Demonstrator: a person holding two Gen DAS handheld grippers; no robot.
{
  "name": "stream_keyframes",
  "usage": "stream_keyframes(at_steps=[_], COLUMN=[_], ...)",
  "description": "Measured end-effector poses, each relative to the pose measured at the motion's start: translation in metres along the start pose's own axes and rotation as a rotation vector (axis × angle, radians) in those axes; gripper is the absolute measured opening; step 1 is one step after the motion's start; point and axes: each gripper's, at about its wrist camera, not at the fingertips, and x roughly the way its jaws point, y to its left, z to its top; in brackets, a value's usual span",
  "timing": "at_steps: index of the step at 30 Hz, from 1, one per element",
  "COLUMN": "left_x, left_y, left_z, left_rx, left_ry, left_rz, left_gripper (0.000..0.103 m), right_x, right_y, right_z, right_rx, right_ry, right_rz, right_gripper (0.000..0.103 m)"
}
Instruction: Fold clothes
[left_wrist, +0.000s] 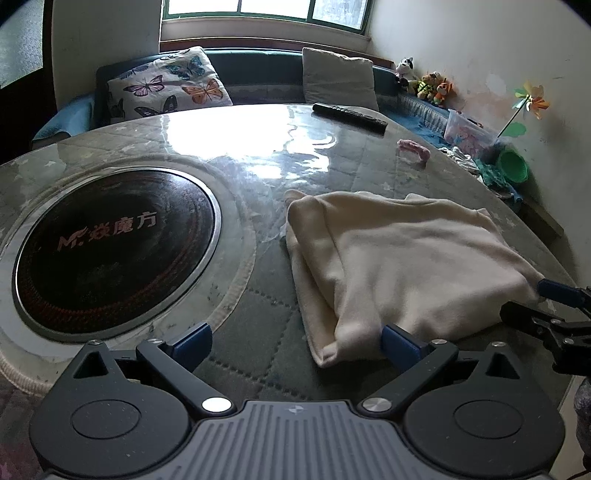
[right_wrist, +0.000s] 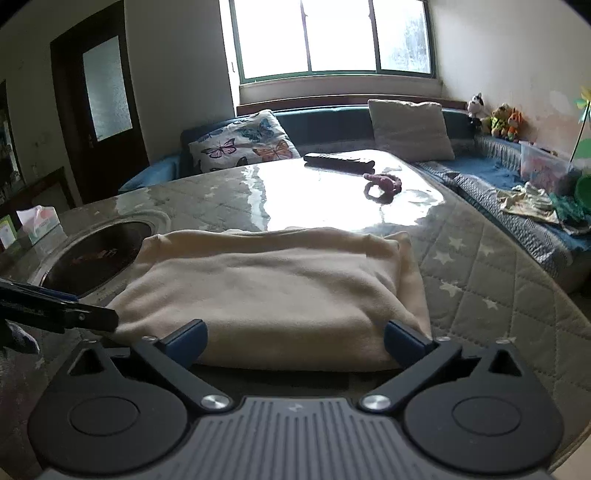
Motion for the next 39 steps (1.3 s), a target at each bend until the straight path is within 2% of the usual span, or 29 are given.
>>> stream_keyframes(at_steps=[13, 39], left_x=[-0.016, -0.039], left_y=[0.003, -0.015], left_z=[-0.022, -0.054], left_rx=[0.022, 0.084], left_ry=[-0.003, -0.045], left_rz=[0.023, 0.057], left_gripper=[0.103, 0.103], right_x=[-0.004, -0.026], right_y=[0.009, 0.024], right_z=[-0.013, -0.040], right_rx=[0.019, 0.036], right_ry=[0.034, 0.054], right_rz=[-0.054, -0.085], right_gripper=[0.103, 0.103])
